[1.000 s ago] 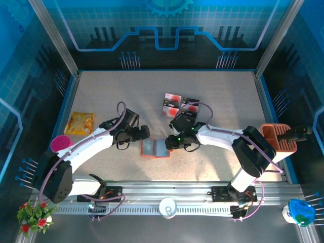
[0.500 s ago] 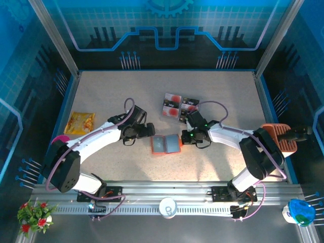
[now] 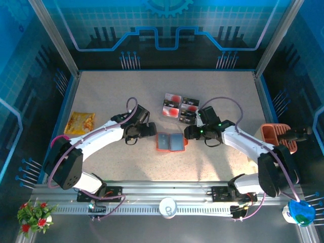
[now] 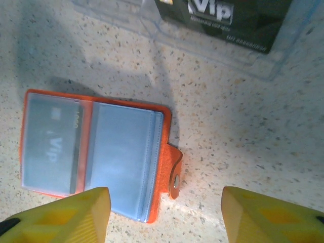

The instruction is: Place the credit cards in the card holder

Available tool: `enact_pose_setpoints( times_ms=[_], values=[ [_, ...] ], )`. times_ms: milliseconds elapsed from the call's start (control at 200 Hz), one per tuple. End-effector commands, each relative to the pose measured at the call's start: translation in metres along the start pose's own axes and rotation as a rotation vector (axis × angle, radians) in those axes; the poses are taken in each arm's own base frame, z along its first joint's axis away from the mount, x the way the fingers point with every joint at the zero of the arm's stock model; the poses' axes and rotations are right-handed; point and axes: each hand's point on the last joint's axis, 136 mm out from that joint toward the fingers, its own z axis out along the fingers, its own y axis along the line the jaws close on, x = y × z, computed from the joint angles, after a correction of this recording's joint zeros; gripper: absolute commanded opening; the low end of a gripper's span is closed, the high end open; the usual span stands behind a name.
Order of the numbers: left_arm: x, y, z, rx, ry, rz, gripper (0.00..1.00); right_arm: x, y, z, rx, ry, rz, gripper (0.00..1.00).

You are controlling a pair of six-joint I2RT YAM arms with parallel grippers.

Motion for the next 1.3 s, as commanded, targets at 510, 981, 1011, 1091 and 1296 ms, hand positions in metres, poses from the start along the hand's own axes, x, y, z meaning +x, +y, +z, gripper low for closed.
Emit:
enact_pose_setpoints(
  times_ms=[510, 981, 1011, 1091, 1296],
  values=[
    [-0.030, 0.008, -0.030, -0.080, -0.141, 0.023, 0.99, -0.074, 0.031, -0.089, 0.030, -0.206, -0.295, 0.69],
    [-0.014, 0.012, -0.039, 0.139, -0.252, -0.168, 0.99, -0.095, 0.053, -0.005, 0.031, -0.023, -0.589, 0.54],
    [-0.014, 0.010, -0.040, 0.156, -0.254, -0.164, 0.99, -0.098, 0.055, 0.000, 0.040, -0.015, -0.608, 0.54],
    [-0.016, 0.007, -0.044, 0.176, -0.262, -0.164, 0.99, -0.104, 0.059, 0.013, 0.058, 0.008, -0.653, 0.54],
    [-0.026, -0.005, -0.053, 0.190, -0.267, -0.120, 0.99, -0.118, 0.068, 0.044, 0.091, 0.053, -0.725, 0.52]
  ],
)
